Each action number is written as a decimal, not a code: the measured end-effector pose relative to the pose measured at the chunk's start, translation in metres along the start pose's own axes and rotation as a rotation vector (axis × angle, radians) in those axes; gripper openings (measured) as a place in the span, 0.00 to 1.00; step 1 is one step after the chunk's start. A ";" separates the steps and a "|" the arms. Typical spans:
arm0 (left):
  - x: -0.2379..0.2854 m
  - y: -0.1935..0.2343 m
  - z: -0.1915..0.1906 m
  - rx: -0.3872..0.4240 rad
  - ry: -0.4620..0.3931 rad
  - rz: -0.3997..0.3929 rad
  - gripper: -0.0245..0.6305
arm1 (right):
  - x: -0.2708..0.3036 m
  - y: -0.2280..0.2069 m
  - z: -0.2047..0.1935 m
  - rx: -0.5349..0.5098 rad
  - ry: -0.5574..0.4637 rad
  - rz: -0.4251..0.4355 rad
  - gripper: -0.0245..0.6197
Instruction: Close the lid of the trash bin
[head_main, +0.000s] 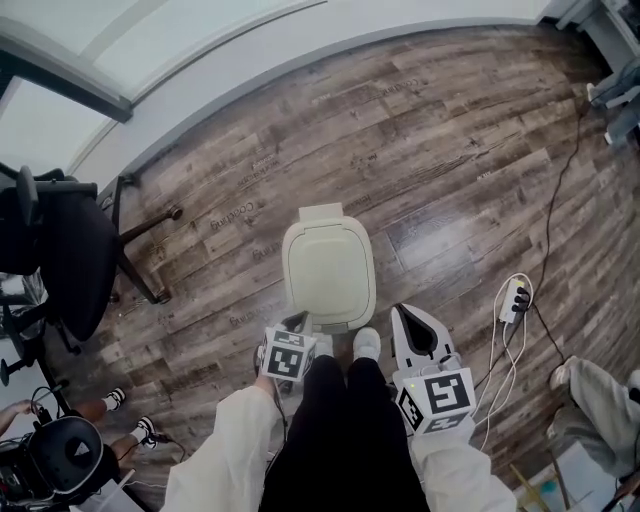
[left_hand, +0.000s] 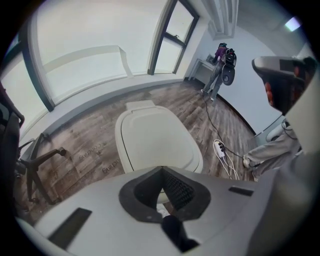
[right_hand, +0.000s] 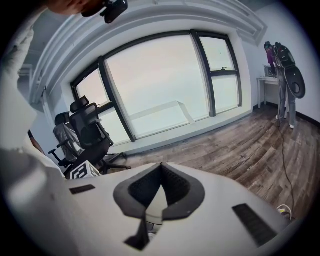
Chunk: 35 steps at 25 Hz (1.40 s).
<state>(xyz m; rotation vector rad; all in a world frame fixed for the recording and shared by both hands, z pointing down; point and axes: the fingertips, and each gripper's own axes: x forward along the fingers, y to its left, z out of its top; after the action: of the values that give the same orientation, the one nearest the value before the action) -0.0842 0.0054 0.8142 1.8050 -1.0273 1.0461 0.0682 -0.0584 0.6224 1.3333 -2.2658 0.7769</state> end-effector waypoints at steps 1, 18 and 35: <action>-0.014 -0.002 0.008 0.006 -0.021 0.005 0.04 | -0.006 0.002 0.008 0.001 -0.006 -0.003 0.07; -0.355 -0.046 0.196 0.060 -0.498 0.070 0.04 | -0.150 0.070 0.249 -0.098 -0.213 0.028 0.07; -0.588 -0.112 0.276 0.102 -0.915 0.140 0.04 | -0.274 0.128 0.351 -0.136 -0.378 0.071 0.07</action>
<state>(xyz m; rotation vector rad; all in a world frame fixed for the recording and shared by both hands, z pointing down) -0.1039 -0.0560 0.1582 2.3798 -1.6581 0.2975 0.0626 -0.0515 0.1593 1.4389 -2.6141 0.4071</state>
